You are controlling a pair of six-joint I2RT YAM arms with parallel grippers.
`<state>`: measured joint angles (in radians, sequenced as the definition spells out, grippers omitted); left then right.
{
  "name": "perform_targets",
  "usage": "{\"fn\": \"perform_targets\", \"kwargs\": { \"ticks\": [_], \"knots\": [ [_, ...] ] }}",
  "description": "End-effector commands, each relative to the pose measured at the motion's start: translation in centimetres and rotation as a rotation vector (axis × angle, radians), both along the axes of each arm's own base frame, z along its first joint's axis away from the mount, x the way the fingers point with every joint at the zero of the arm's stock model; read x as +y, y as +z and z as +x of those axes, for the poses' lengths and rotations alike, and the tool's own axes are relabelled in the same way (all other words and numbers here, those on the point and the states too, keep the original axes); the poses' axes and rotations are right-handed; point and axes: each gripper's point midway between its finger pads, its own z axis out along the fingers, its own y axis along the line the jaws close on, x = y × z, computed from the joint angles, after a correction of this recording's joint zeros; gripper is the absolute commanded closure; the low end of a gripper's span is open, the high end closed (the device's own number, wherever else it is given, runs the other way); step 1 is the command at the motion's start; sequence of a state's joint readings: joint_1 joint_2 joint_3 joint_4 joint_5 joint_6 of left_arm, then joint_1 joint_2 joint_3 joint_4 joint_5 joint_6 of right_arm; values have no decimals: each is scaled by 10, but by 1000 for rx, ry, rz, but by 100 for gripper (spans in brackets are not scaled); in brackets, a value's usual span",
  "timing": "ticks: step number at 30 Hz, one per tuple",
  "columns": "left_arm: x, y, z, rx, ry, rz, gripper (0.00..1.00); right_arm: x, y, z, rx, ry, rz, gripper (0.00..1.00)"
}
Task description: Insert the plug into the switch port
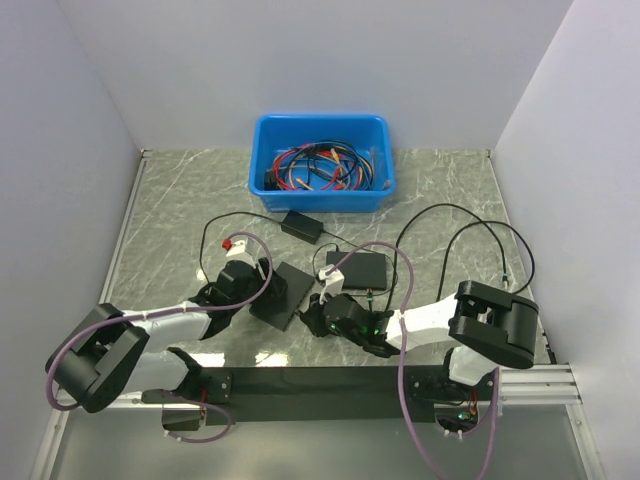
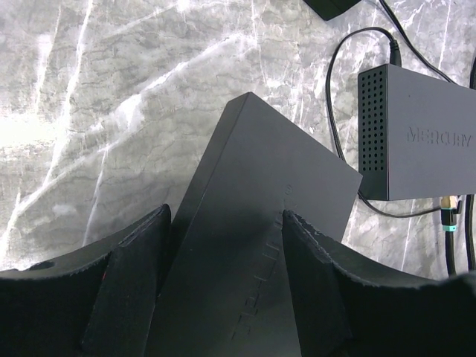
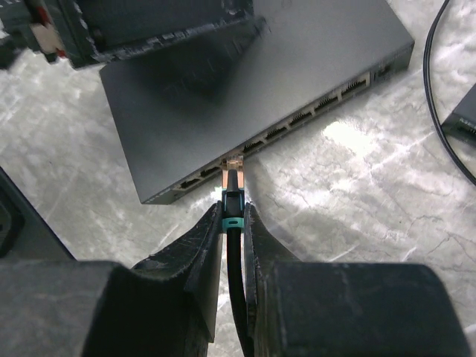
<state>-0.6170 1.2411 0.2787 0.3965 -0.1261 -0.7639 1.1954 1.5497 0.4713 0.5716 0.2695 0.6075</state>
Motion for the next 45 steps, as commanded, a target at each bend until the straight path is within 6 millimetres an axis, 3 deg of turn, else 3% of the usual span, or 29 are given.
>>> {"fn": "perform_targets", "kwargs": {
  "ticks": [1,6,25,45],
  "knots": [
    [-10,3,0,0,-28,-19,33,14,37,7,-68,-14,117,100],
    [-11,3,0,2,-32,-19,33,15,42,6,-82,-10,128,100],
    [-13,-3,-4,18,-41,-23,33,20,11,4,-60,-3,104,100],
    [-16,-11,-9,35,-56,-20,34,32,1,5,-54,2,95,100]
  ]
}}
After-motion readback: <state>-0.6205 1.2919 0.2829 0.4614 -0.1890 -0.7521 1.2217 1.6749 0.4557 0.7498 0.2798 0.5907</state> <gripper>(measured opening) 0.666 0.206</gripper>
